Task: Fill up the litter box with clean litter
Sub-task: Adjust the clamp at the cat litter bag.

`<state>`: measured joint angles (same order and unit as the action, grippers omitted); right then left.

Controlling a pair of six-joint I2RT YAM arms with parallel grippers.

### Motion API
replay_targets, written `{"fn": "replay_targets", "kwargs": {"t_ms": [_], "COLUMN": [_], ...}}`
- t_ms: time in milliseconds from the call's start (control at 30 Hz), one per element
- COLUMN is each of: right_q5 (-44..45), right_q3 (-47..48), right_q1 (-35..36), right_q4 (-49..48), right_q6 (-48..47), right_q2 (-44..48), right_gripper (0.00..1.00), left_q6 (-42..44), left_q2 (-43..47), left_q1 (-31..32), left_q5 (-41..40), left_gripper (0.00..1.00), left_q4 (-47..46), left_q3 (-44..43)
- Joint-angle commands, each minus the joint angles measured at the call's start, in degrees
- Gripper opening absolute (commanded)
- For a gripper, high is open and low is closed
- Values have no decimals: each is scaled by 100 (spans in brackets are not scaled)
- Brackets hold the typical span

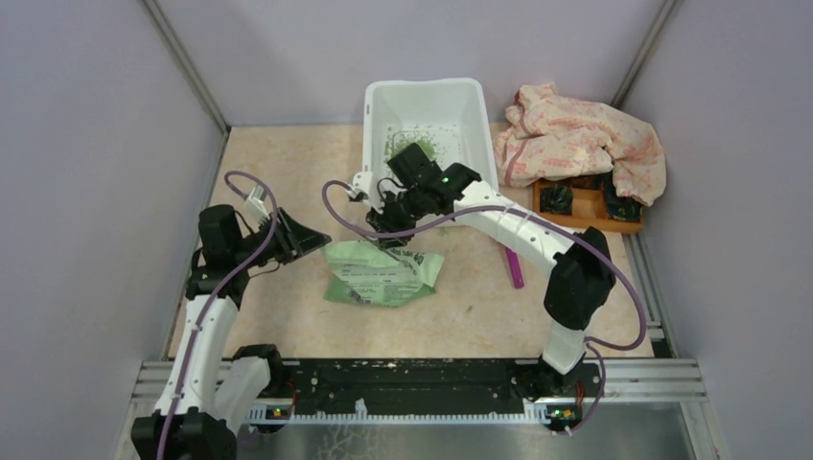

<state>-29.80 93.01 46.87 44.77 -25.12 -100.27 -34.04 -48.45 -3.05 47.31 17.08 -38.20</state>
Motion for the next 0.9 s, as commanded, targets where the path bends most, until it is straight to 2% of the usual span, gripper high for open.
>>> {"fn": "replay_targets", "kwargs": {"t_ms": [0, 100, 467, 533, 633, 800, 867], "right_q5": [-18, 44, 146, 154, 168, 157, 126], "right_q3": [493, 573, 538, 501, 443, 368, 339], "right_q1": [165, 223, 235, 239, 236, 240, 244], "right_q4": [372, 429, 532, 536, 507, 455, 434], "right_q6": [-71, -76, -79, -71, -63, -34, -32], "right_q2": [-153, -223, -166, -155, -138, -108, -108], "right_gripper": [0, 0, 0, 0, 0, 0, 0], "left_q6": [-149, -138, 322, 347, 316, 395, 304], "left_q2": [372, 541, 632, 643, 608, 448, 421], "left_q1": [-14, -14, -24, -14, -18, -12, -18], "left_q5": [28, -24, -433, -484, -460, -642, -757], "left_gripper": [41, 22, 9, 13, 29, 46, 46], "left_q4": [227, 343, 1011, 1073, 989, 1138, 1116], "left_q3": [119, 191, 291, 267, 306, 293, 305]}}
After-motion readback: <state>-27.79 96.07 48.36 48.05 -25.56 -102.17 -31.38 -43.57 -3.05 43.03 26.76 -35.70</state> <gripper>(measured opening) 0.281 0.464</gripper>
